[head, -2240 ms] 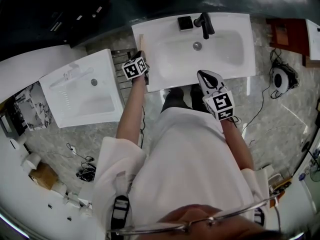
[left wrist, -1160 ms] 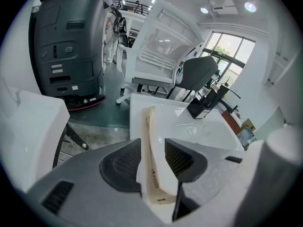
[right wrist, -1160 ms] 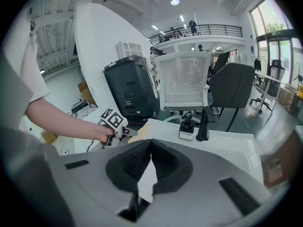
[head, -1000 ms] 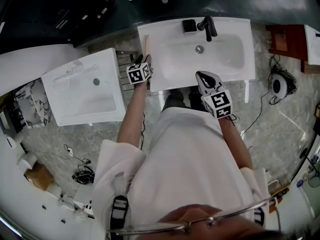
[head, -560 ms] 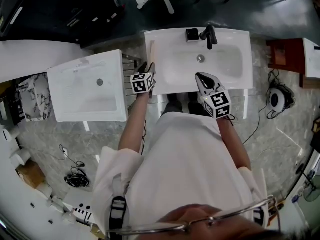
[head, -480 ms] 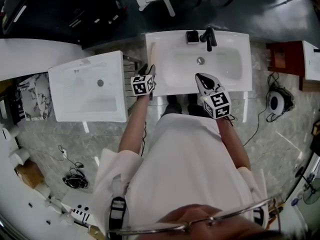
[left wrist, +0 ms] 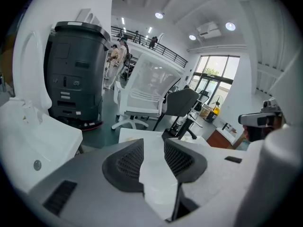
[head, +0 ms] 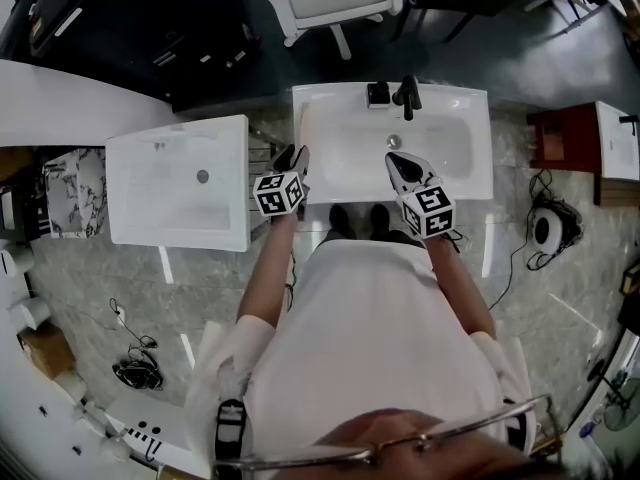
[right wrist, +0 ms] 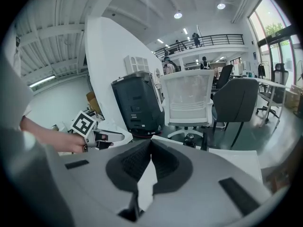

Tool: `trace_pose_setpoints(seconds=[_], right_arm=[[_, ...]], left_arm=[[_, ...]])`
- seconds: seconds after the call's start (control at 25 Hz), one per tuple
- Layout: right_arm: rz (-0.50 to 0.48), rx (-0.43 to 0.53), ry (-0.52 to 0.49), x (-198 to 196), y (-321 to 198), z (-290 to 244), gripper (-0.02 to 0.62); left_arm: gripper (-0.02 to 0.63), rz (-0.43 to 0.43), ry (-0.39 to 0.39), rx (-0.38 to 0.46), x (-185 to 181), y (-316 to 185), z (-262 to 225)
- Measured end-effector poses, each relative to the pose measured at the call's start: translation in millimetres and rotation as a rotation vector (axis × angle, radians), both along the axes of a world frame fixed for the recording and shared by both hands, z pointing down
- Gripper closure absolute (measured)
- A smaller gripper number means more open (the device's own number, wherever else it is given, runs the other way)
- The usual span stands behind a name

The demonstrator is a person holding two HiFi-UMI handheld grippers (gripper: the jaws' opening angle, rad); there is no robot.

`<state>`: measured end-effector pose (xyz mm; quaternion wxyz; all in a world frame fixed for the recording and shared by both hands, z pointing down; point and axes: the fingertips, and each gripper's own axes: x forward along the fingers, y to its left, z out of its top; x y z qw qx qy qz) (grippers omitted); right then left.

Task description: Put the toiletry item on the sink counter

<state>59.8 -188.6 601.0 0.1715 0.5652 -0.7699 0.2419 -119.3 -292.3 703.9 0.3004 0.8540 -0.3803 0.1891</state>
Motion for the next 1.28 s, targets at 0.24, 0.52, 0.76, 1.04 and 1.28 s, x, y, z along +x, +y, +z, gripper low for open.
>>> trace_pose_setpoints(seconds=[0.24,0.52,0.76,1.04,1.28], right_arm=[[-0.015,0.027,0.02,15.3,6.8,-9.5,0.589],[-0.036,0.074,0.045,37.6,6.9,-29.3,0.589],[-0.072,0.096,0.067,48.9,12.4,-39.5,0.589],[-0.135,0.122,0.093,57.4,15.4,-54.8,0.589],[-0.16,0.16,0.116,61.5,15.0,-70.6,0.589]], left_arm=[[0.508,0.006,0.036,0.037,9.5,16.4,-33.9],[0.555,-0.021,0.094,0.078,13.8,40.2,-66.6],[0.571,-0.007,0.104,0.151,20.9,61.1,-100.0],[0.595,0.023,0.072,0.264,29.2,72.8,-135.8],[0.601,0.014,0.087,0.307,22.8,83.4,-158.8]])
